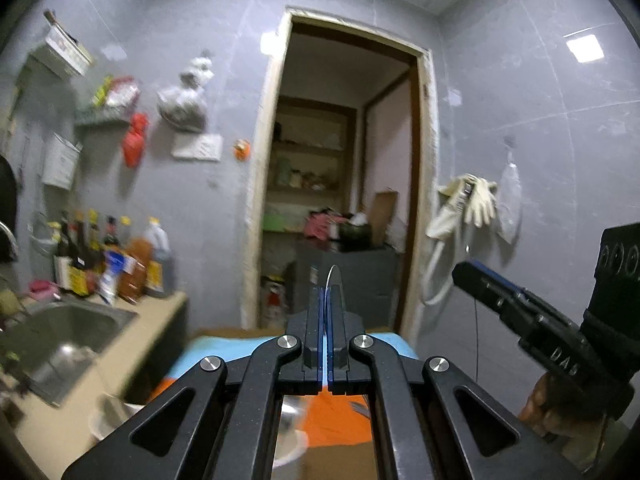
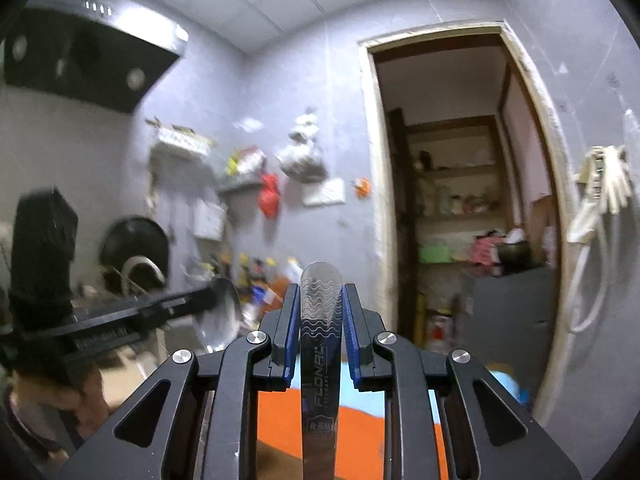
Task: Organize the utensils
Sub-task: 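Lift both held utensils and carry them over the white holder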
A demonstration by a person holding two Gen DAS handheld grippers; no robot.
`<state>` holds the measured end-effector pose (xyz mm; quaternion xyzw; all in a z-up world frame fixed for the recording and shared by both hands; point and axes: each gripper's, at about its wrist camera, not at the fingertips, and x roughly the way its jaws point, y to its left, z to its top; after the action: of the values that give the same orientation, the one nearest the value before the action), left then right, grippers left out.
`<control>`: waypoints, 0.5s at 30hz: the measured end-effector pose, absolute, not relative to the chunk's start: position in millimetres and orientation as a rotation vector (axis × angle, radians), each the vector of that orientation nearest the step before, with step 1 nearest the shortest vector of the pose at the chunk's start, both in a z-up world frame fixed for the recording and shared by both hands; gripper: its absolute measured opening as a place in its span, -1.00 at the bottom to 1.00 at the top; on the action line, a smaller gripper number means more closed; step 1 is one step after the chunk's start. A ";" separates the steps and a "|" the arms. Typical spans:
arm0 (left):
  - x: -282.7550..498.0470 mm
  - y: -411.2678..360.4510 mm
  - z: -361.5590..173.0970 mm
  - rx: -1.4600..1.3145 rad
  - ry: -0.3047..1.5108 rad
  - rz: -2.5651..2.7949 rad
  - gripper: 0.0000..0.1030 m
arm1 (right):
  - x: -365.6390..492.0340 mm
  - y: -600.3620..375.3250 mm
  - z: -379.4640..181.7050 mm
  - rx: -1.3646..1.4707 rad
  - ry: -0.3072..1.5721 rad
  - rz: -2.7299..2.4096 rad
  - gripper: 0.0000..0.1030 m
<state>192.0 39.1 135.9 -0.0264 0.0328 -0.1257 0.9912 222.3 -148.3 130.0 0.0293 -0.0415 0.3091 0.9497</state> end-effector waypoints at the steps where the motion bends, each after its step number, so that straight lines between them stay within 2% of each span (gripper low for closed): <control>1: 187.5 48.6 140.8 -0.047 0.049 -0.225 -1.00 | 223.7 -140.0 135.1 0.072 -0.099 0.651 -0.66; 6: 176.3 91.6 152.7 -0.034 0.005 -0.101 -1.00 | 231.6 -105.5 149.3 0.134 -0.136 0.740 -0.66; 15: 174.8 167.8 140.1 -0.052 -0.036 0.118 -1.00 | 245.1 -49.2 143.4 0.196 -0.184 0.811 -0.66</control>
<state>174.8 167.8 140.1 -0.0262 -0.0177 0.0589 0.9978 245.1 -49.2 143.4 0.0951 -0.0894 0.3931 0.9102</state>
